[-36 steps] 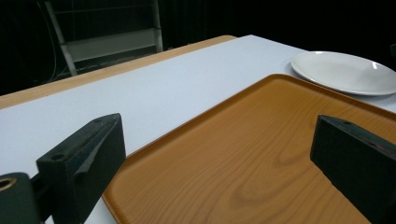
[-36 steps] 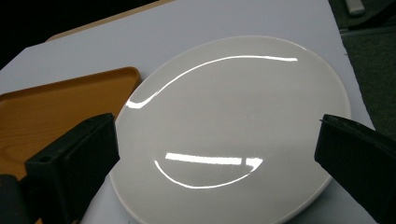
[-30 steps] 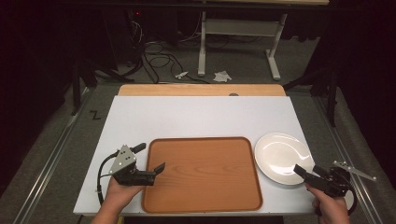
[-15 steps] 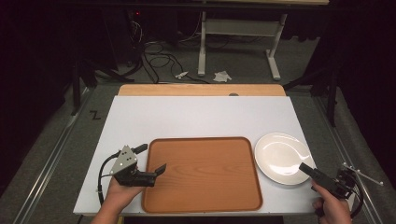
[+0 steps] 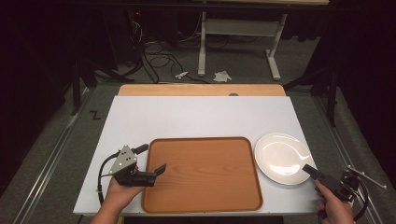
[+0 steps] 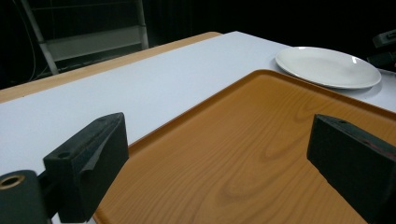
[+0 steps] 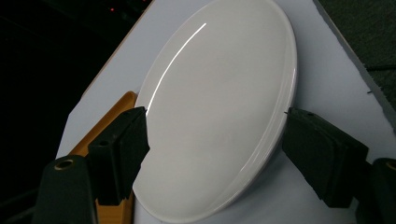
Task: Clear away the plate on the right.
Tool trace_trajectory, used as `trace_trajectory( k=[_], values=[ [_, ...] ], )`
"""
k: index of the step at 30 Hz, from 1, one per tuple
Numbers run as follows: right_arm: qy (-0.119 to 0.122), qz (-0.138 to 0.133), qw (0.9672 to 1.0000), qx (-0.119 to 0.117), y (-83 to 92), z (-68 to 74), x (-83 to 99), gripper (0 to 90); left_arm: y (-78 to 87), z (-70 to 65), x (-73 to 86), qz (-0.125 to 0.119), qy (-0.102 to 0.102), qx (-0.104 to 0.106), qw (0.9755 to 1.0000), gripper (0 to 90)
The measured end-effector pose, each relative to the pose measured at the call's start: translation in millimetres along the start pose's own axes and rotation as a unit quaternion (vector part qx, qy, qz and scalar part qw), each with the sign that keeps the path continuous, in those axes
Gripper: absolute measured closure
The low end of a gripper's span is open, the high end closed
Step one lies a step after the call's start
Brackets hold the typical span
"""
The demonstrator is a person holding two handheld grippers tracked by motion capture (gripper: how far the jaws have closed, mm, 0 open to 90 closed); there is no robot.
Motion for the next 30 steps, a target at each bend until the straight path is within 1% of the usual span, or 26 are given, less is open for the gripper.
trace_trajectory(
  k=[3,5,9,15,16,21,23,24,27,28,30],
  values=[
    [-0.008,0.003,1.0,0.0,-0.6,-0.8,0.2,24.5,-0.6,0.0,0.3,0.0,0.0,0.001,1.0,6.2],
    [-0.007,0.003,1.0,0.004,-1.1,-2.7,-0.1,24.6,-0.1,-0.2,0.0,0.0,-0.001,0.002,1.0,6.4],
    [-0.013,0.01,0.9998,0.006,-3.3,-5.3,-0.1,25.0,0.2,-0.1,0.1,-0.002,-0.001,0.002,1.0,6.6],
    [-0.027,0.015,0.9995,-0.001,-4.8,-8.2,-0.7,26.1,-0.9,-0.8,0.3,-0.001,-0.002,0.003,1.0,6.7],
    [-0.027,0.019,0.9995,-0.002,-4.9,-8.8,-0.9,26.5,-1.0,-0.9,0.4,-0.001,-0.003,0.004,1.0,6.8],
    [-0.024,0.021,0.9995,-0.003,-5.9,-10.1,-1.5,27.4,-1.5,-0.8,0.8,0.002,-0.002,0.004,1.0,6.9],
    [-0.024,0.02,0.9995,-0.003,-6.4,-10.5,-1.9,29.6,-1.6,-0.8,0.9,0.002,-0.002,0.004,1.0,7.0],
    [-0.025,0.022,0.9994,0.0,-6.6,-10.6,-2.1,32.5,-1.5,-0.8,0.8,0.002,-0.002,0.004,1.0,7.1],
    [-0.038,0.018,0.999,0.012,-7.4,-10.9,-3.0,38.8,-1.3,-0.8,0.7,0.0,-0.002,0.004,1.0,7.2],
    [-0.042,0.019,0.9988,0.016,-7.4,-10.8,-3.3,39.4,-1.2,-0.8,0.7,0.0,-0.002,0.004,1.0,7.3],
    [-0.041,0.019,0.9989,0.014,-7.9,-11.5,-4.0,38.5,-1.3,-0.7,0.8,0.0,-0.002,0.004,1.0,7.3]
  ],
)
Point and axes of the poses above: each handheld gripper's, and its own axes: y roughly backward along the jaws, x roughly out of its underside, z roughly to its left, the point moved 3 cm from there along -y, roughly forward along the jaws, and after that the axes turned 10 degrees about -y, right-handed, at the moved point
